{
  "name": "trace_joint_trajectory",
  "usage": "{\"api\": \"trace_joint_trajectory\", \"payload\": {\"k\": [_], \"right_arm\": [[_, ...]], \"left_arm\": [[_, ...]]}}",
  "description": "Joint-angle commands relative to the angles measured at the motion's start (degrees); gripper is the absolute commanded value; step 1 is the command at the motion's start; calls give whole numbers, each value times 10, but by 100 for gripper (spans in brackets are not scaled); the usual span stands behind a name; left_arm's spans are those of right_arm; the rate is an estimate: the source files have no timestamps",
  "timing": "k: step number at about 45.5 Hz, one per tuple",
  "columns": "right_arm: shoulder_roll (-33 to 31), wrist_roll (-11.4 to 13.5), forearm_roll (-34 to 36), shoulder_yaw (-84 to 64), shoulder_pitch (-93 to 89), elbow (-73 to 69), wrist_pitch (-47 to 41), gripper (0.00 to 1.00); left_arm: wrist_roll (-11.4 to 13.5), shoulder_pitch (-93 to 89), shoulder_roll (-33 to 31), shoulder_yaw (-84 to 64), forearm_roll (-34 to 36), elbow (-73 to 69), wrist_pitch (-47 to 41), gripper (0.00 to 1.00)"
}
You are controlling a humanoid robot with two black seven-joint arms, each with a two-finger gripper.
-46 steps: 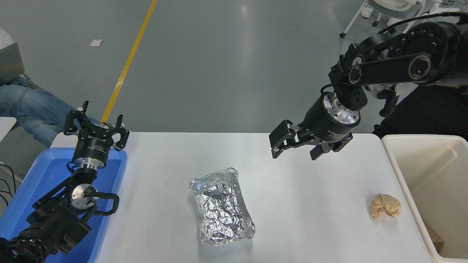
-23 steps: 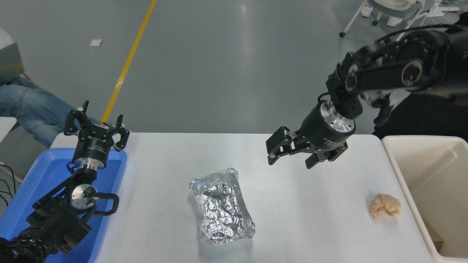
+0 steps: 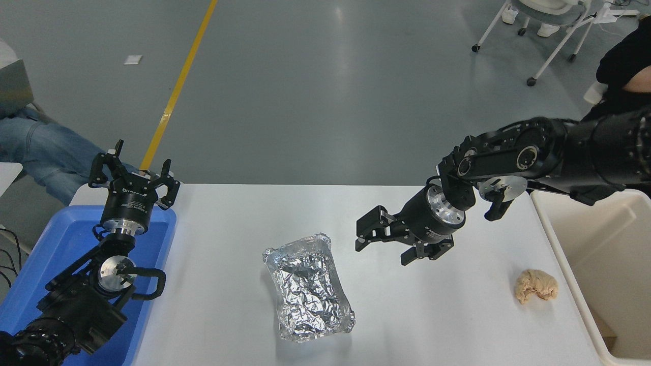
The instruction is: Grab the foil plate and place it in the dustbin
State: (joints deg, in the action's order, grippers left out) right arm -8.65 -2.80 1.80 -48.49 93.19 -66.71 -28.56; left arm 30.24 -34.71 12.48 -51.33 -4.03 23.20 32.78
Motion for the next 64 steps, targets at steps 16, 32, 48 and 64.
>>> {"api": "trace_joint_trajectory", "payload": {"k": [16,32,48,64], "right_arm": [[14,-4,-82,123,-169,49,39,100],[25,-5,-164,168,-234,57,80,100],[25,-6,-203,169,-294,86,152,98],[28,-17,-253,175,-311,78,191,83]], "left_arm": [[0,0,0,0,0,0,0,99],[0,0,0,0,0,0,0,99],[0,0,0,0,0,0,0,99],[0,0,0,0,0,0,0,99]]}}
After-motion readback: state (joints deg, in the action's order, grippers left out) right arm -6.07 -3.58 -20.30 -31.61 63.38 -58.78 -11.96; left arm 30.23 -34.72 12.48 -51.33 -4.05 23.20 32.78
